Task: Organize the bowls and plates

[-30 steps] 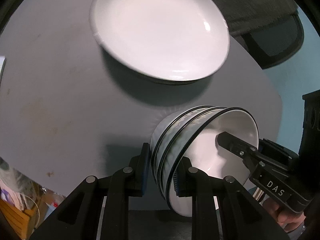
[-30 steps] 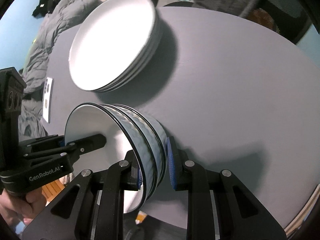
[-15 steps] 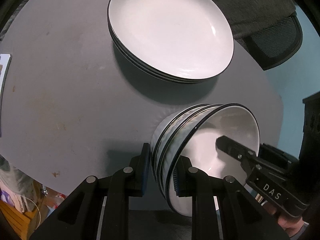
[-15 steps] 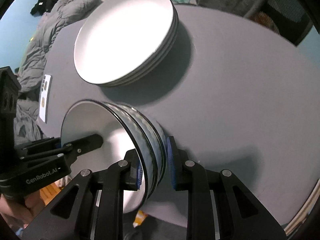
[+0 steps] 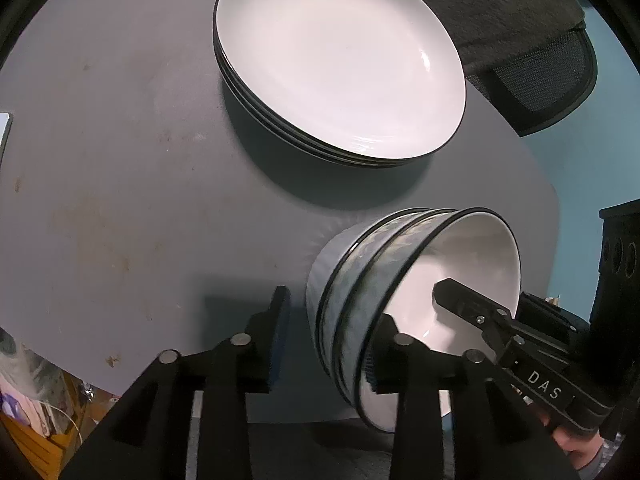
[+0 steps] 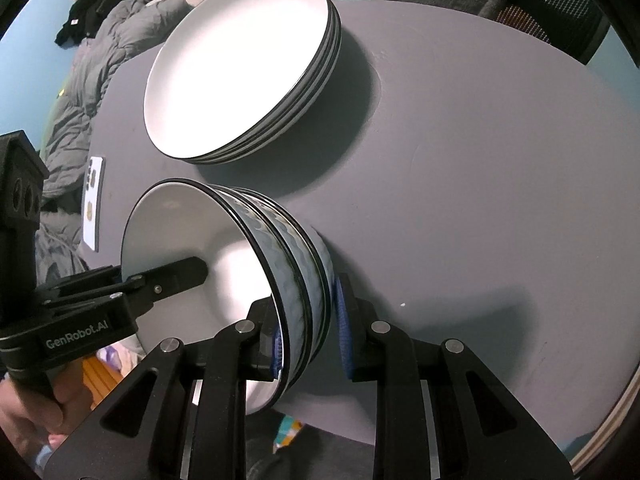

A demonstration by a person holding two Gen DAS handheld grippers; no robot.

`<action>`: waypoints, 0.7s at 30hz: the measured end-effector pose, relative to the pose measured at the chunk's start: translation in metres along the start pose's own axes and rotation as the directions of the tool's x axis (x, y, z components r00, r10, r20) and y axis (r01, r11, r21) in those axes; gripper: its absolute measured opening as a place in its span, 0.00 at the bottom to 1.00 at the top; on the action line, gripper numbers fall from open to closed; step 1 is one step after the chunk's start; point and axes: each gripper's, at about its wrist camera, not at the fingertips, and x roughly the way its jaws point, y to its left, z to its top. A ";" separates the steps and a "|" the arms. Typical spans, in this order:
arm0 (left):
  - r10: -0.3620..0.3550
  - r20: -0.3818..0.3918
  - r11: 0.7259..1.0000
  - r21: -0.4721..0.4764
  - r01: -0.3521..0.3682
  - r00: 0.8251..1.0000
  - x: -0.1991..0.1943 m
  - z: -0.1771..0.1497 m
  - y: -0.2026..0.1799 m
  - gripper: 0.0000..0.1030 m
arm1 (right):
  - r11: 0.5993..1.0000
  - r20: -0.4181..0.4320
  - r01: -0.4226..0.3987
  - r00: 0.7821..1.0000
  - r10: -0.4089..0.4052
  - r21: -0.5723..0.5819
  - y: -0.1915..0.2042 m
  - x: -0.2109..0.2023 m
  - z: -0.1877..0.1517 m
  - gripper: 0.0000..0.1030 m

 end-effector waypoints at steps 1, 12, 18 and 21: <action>0.003 0.001 1.000 0.004 -0.003 1.000 0.000 0.000 0.001 0.39 | 1.000 0.001 0.001 1.000 -0.001 0.001 0.001 0.001 0.000 0.22; -0.015 -0.006 1.000 0.026 0.015 1.000 0.005 0.004 -0.002 0.47 | 0.999 0.007 0.028 1.000 -0.029 0.030 -0.001 0.000 -0.003 0.24; -0.058 -0.020 0.997 0.043 0.059 0.998 0.012 0.005 -0.014 0.38 | 0.999 0.010 0.023 1.000 -0.024 0.048 -0.003 0.000 -0.005 0.26; -0.048 -0.018 0.997 0.061 0.049 0.999 0.013 0.006 -0.019 0.37 | 0.998 0.014 0.029 0.999 -0.030 0.048 -0.002 -0.001 -0.004 0.27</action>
